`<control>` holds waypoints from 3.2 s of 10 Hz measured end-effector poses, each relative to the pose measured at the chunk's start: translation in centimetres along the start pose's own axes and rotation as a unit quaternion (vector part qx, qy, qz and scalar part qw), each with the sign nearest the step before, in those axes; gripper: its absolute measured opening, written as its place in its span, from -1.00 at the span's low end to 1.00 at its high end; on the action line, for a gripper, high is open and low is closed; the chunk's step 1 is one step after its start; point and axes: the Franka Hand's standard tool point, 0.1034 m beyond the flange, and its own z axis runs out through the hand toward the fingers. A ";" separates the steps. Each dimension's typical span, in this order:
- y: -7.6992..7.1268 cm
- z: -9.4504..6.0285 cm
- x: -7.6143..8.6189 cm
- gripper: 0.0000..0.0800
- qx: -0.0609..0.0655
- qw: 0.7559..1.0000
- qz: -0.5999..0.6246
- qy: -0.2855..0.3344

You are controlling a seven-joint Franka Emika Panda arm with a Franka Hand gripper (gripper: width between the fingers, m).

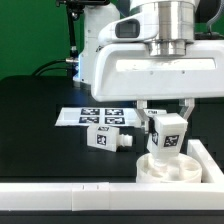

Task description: Assemble stool

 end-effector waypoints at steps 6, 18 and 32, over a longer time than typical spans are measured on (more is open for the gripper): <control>0.6 0.2 0.4 -0.16 -0.005 1.000 -0.001 0.014; 0.5 2.0 -0.6 -0.16 -0.010 1.000 -0.006 0.021; 0.4 1.5 1.7 0.62 0.018 0.986 0.052 -0.159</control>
Offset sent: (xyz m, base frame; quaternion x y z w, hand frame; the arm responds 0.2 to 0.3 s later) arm 0.0039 -0.0058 -0.0035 -0.0060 0.0054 -0.0097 0.9999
